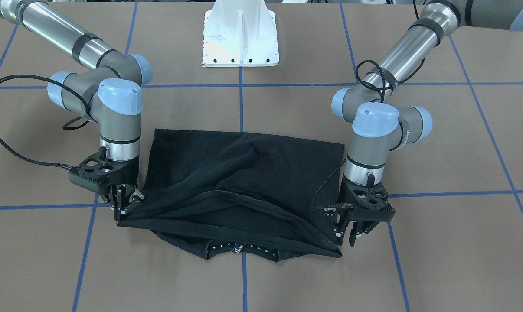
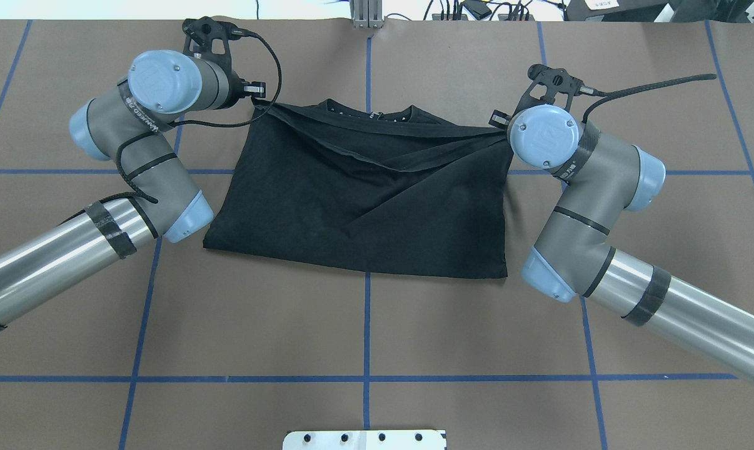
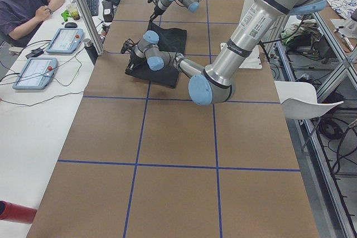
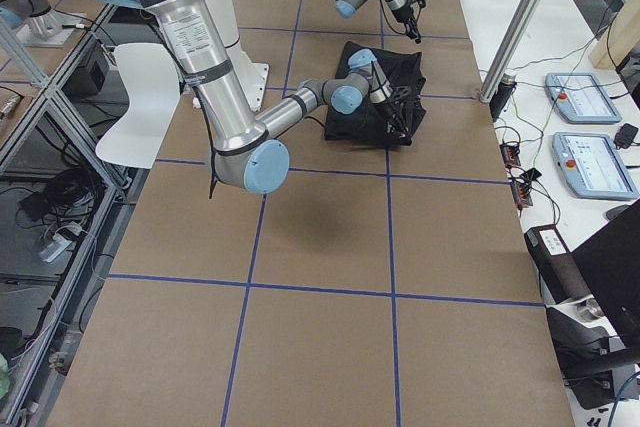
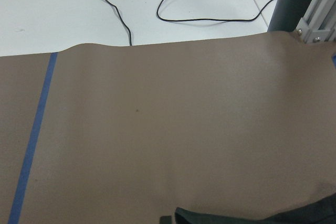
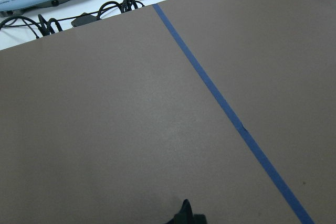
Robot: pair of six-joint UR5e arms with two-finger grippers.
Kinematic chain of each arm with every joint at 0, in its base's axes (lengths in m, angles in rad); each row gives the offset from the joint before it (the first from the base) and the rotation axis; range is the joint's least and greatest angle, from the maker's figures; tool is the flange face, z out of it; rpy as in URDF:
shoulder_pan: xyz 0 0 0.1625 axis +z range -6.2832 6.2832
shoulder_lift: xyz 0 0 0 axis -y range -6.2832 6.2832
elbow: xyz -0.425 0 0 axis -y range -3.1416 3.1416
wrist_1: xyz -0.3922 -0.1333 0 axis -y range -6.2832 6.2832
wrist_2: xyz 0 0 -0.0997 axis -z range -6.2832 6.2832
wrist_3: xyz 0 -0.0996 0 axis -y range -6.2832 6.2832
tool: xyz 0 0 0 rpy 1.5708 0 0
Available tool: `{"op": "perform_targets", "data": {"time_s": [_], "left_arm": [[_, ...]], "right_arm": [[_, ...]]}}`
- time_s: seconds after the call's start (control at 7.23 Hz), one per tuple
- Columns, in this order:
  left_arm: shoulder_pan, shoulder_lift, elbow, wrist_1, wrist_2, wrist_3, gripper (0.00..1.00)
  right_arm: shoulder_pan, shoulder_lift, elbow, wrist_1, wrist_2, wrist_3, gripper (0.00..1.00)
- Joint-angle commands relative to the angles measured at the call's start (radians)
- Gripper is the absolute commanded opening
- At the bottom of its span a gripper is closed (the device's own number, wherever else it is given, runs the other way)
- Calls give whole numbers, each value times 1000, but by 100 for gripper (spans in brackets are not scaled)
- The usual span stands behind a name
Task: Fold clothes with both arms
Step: 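Lower the hem onto the collar edge and hold with both grippers, then move the left gripper to the shirt side edge while the right gripper withdraws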
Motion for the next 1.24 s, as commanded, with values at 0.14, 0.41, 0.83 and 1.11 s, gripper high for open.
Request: {"op": "perform_targets", "data": {"time_s": [0.14,0.41,0.83,1.11], "left_arm": [[-25,37,-74,-34,-111,92,100],[-13,251,-329,-35,-156,92,100],[48,384,-465,-38,-240,69,100],[112,407,-464,-40,-236,43,100]], "right_arm": [[93,39,38,-7,265,-177,100],[97,-19,136,-10,285,-262,100],[95,-74,224,-10,303,-263,100],[94,-74,226,-9,303,-264,100]]}}
